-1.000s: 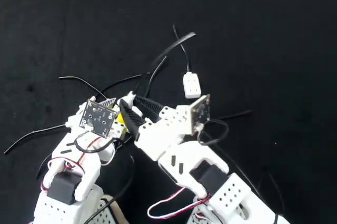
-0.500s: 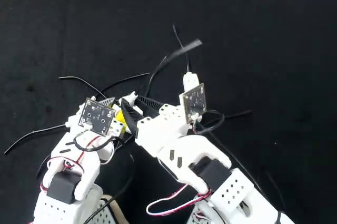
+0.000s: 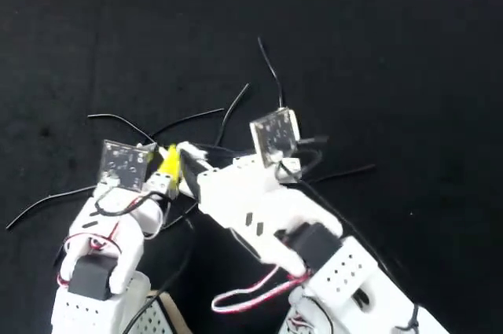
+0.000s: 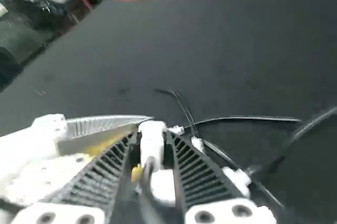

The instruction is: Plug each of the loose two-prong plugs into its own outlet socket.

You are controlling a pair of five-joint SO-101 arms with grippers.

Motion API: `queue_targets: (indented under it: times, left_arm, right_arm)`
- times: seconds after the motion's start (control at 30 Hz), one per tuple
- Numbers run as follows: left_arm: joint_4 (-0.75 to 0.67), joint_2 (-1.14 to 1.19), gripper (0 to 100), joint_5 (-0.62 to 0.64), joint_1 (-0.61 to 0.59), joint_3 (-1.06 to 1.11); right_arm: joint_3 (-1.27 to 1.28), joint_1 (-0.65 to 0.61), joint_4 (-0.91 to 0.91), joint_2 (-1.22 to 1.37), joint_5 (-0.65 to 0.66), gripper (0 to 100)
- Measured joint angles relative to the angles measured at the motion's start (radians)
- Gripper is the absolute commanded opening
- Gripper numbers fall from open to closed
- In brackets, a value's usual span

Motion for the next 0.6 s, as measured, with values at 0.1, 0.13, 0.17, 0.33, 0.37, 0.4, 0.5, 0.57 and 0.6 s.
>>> queue_targets:
  times: [0.1,0.13,0.17,0.33,0.37,0.4,0.5,0.57,0.6]
  left_arm:
    - [0.092,-0.003,11,-0.130,-0.098,0.000]
    - [0.138,-0.002,11,-0.180,-0.130,0.000]
    - [0.183,-0.002,11,-0.232,-0.163,0.000]
    - [0.310,-0.002,11,-0.385,-0.331,0.000]
    - [0.315,-0.005,11,-0.391,-0.365,0.008]
    - [0.315,-0.006,11,-0.396,-0.394,0.023]
    - [0.316,-0.002,11,-0.400,-0.470,0.052]
    - [0.322,-0.002,11,-0.400,-0.517,0.066]
    - [0.322,-0.002,11,-0.402,-0.545,0.071]
  right_arm:
    - [-0.034,0.048,0.083,0.077,0.044,1.2]
    - [-0.051,0.051,0.103,0.104,0.063,1.2]
    - [-0.063,0.051,0.118,0.135,0.086,1.2]
    - [-0.086,0.051,0.110,0.307,0.161,1.2]
    - [-0.087,0.043,0.091,0.345,0.166,1.2]
    - [-0.091,0.029,0.064,0.382,0.167,1.2]
    - [-0.109,0.002,0.002,0.494,0.169,1.2]
    - [-0.143,-0.018,-0.012,0.565,0.169,1.2]
    - [-0.164,-0.028,-0.017,0.598,0.169,1.2]
